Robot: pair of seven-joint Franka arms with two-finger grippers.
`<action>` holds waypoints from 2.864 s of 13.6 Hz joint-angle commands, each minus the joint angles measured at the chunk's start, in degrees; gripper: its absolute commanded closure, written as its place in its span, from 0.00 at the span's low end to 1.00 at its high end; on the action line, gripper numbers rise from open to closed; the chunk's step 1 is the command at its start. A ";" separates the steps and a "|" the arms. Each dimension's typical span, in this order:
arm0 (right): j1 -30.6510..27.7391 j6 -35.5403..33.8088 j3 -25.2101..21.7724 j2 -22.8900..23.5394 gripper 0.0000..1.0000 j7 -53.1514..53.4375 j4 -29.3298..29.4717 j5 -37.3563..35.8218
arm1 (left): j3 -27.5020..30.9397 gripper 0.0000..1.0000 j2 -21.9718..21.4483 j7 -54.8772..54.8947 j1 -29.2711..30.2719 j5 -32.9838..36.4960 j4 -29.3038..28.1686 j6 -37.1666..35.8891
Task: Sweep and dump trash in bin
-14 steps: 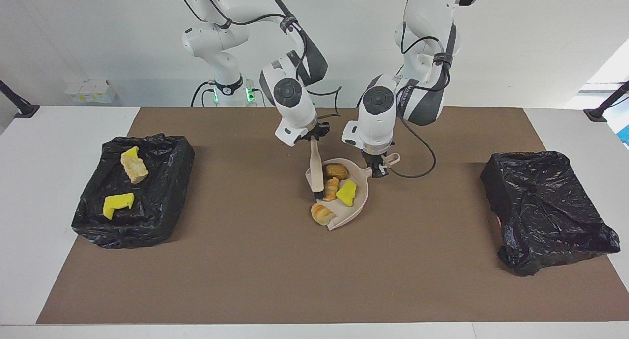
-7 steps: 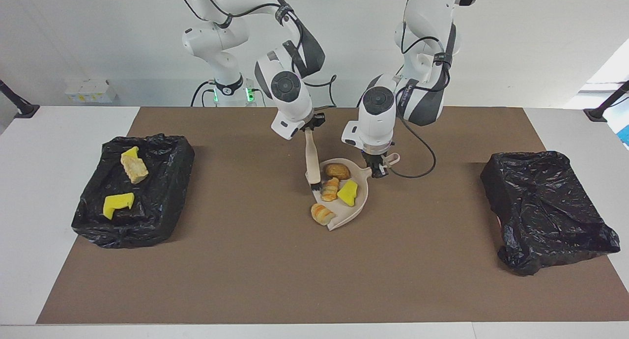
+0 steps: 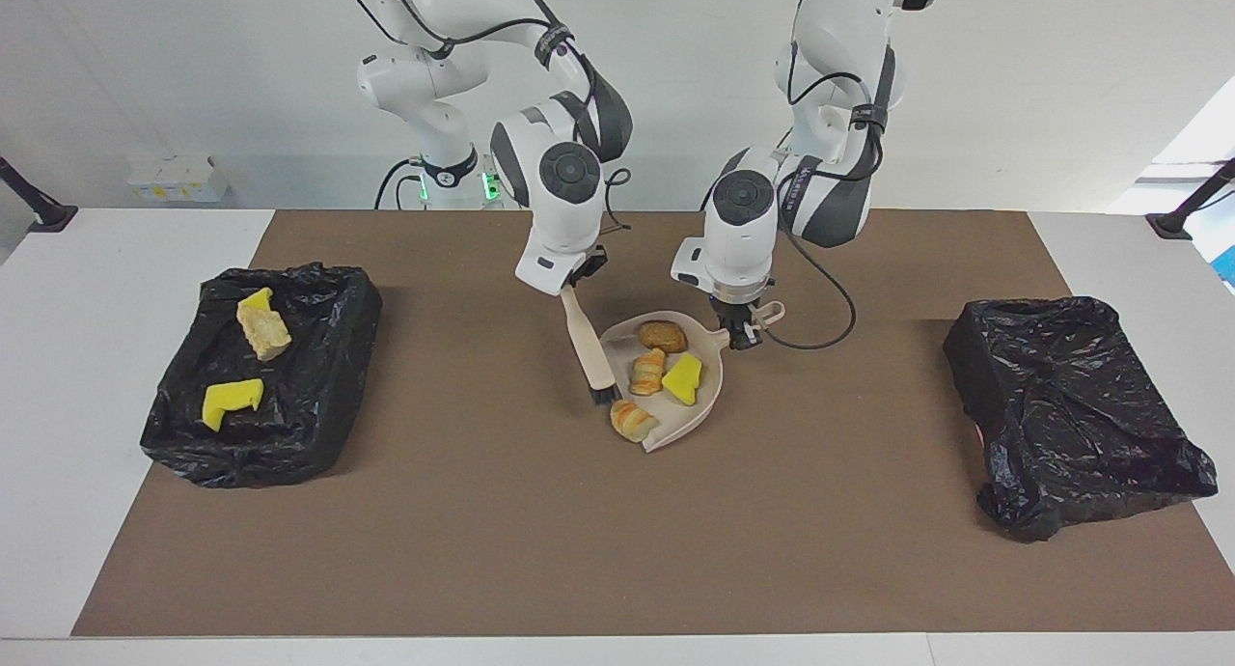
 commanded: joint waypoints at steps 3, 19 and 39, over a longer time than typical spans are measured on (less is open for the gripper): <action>-1.50 -0.50 0.55 10.68 1.00 -3.14 12.84 -4.93 | 0.31 1.00 -2.30 0.05 -0.63 0.71 -3.06 1.64; 2.61 4.08 1.60 4.54 1.00 -2.19 -0.77 9.47 | 0.31 1.00 -2.39 0.67 -0.54 0.71 -3.15 1.29; -5.03 -10.69 1.52 -6.54 1.00 -0.27 -2.27 9.30 | 0.75 1.00 -14.59 17.19 8.93 0.79 -2.62 -8.71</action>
